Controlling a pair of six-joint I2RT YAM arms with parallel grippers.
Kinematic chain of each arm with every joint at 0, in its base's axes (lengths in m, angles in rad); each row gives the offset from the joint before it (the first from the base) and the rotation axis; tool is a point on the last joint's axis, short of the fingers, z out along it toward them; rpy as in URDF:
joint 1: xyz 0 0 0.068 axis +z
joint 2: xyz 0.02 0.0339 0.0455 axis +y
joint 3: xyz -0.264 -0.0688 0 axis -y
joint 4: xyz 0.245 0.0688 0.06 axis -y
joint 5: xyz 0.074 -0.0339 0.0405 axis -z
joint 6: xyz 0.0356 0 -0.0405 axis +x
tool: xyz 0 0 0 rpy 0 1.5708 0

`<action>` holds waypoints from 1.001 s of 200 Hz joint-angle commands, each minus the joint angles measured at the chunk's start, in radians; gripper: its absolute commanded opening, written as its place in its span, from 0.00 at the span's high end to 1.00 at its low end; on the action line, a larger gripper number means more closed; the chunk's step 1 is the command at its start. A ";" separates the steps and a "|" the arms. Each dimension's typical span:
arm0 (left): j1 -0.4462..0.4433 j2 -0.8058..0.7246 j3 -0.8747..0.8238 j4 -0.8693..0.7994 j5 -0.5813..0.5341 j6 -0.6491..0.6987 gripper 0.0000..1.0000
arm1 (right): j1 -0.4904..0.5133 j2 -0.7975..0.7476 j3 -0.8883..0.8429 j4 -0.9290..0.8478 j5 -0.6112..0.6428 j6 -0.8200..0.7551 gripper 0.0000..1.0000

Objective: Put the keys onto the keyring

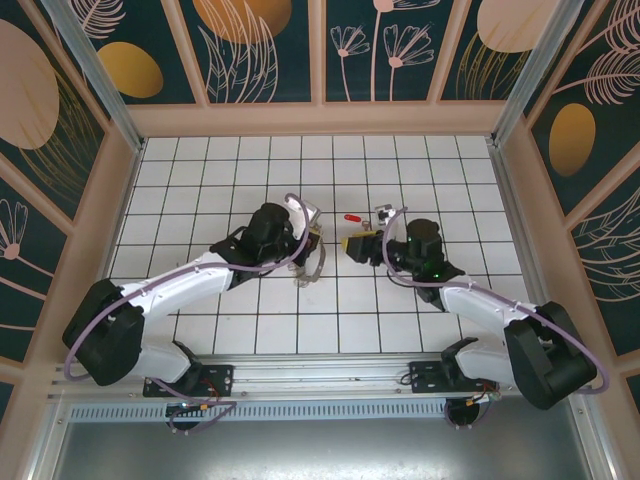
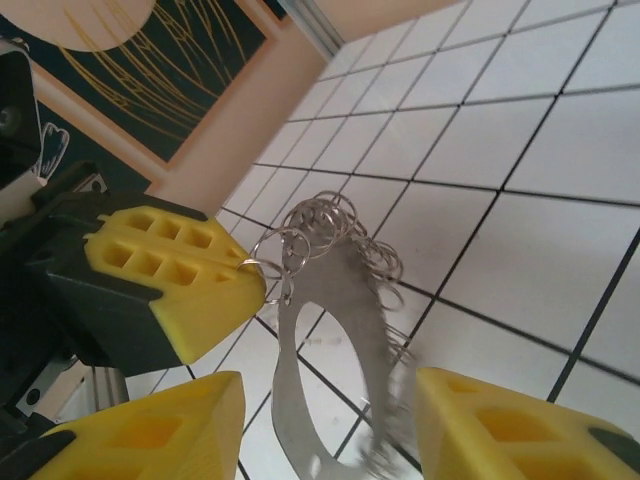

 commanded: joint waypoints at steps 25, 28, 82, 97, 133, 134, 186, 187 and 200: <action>-0.004 -0.026 0.049 0.137 0.148 0.056 1.00 | -0.059 -0.023 0.031 0.141 -0.172 0.036 0.57; -0.004 -0.025 0.051 0.140 0.152 0.055 1.00 | -0.059 -0.024 0.033 0.142 -0.179 0.036 0.57; -0.003 0.015 0.088 0.159 0.236 0.056 1.00 | -0.064 -0.011 0.072 0.125 -0.231 0.008 0.56; -0.002 0.019 0.094 0.159 0.252 0.057 1.00 | -0.065 -0.011 0.080 0.120 -0.232 0.005 0.57; 0.000 0.013 0.098 0.163 0.293 0.055 1.00 | -0.066 -0.005 0.091 0.127 -0.250 0.005 0.56; 0.001 0.012 0.098 0.164 0.295 0.055 1.00 | -0.066 -0.004 0.092 0.127 -0.250 0.005 0.56; 0.013 0.019 0.110 0.164 0.365 0.050 1.00 | -0.066 0.010 0.100 0.157 -0.300 0.024 0.58; 0.013 0.020 0.110 0.165 0.366 0.050 1.00 | -0.066 0.011 0.100 0.157 -0.300 0.025 0.58; 0.014 0.025 0.109 0.164 0.379 0.050 1.00 | -0.066 0.011 0.103 0.158 -0.300 0.026 0.62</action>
